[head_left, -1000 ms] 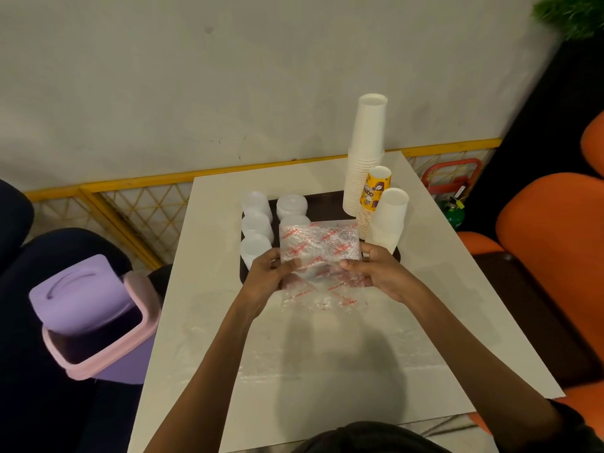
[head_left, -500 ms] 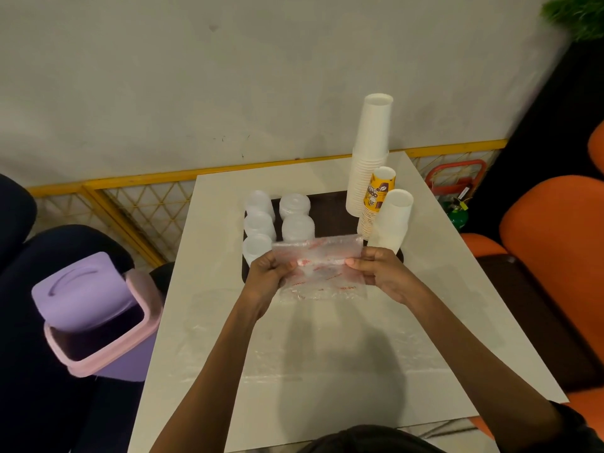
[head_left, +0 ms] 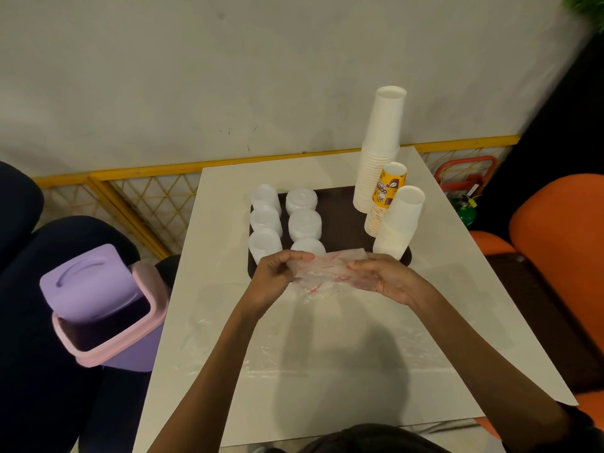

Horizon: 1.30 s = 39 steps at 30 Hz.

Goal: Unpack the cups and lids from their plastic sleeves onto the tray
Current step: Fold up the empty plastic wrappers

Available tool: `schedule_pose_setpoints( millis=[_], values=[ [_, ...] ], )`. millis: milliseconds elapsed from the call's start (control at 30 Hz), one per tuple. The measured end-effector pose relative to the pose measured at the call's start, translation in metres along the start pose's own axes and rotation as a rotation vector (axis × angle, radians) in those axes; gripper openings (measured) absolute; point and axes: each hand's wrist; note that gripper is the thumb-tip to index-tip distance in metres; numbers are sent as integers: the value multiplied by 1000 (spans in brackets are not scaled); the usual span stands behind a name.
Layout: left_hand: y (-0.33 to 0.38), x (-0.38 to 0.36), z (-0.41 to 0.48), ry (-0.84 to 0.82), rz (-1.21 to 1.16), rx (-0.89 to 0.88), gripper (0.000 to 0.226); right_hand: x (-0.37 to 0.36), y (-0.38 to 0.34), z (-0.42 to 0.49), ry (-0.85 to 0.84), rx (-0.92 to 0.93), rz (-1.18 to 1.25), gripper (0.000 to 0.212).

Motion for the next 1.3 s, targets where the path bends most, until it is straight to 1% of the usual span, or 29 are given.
schedule_pose_setpoints(
  millis=[67,133,167,233,300,333,367,467,567,667,700,800,933,1033,1100,1200,1233,1300],
  values=[
    [3,6,-3,-73,-169,80,43,-2,-2,4,29,40,-39,19],
    [5,14,-5,-109,-407,193,48,-7,-4,8,29,72,-96,27],
    [5,17,-5,-111,-462,239,47,-9,-4,10,25,87,-115,32],
    [2,22,-8,-134,-411,290,45,-17,-5,13,7,112,-144,34],
    [-5,23,-13,-155,-276,277,45,-25,-4,16,-19,138,-149,31],
    [-11,23,-15,-141,-228,267,41,-29,-4,18,-35,143,-144,31],
    [-16,24,-17,-105,-219,262,37,-33,-2,21,-51,138,-134,32],
    [-31,35,-23,38,-277,272,38,-47,5,30,-106,92,-133,31],
    [-47,52,-33,139,-265,296,34,-65,17,38,-133,100,-252,28],
    [-66,69,-45,227,-116,329,23,-92,33,49,-134,198,-444,29],
    [-72,76,-49,254,-42,339,23,-103,39,54,-139,233,-490,28],
    [-97,102,-59,332,149,383,35,-142,57,75,-177,323,-596,25],
    [-121,141,-72,505,261,393,57,-193,80,102,-228,438,-709,21],
    [-137,170,-74,579,378,390,67,-236,101,119,-277,522,-801,18],
    [-152,193,-72,625,505,398,71,-266,118,132,-313,568,-866,15],
    [-174,220,-66,697,736,407,66,-301,138,150,-347,571,-944,16],
    [-182,230,-64,711,761,407,59,-313,146,158,-353,555,-960,17],
    [-189,243,-60,716,729,384,36,-328,157,166,-353,537,-1005,20]
  ],
)
Point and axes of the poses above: each hand's wrist, its own z-axis towards the middle knuckle, its own x-axis out of the back of the hand, y = z × x, and after that the axes turned 14 degrees about z, right-handed
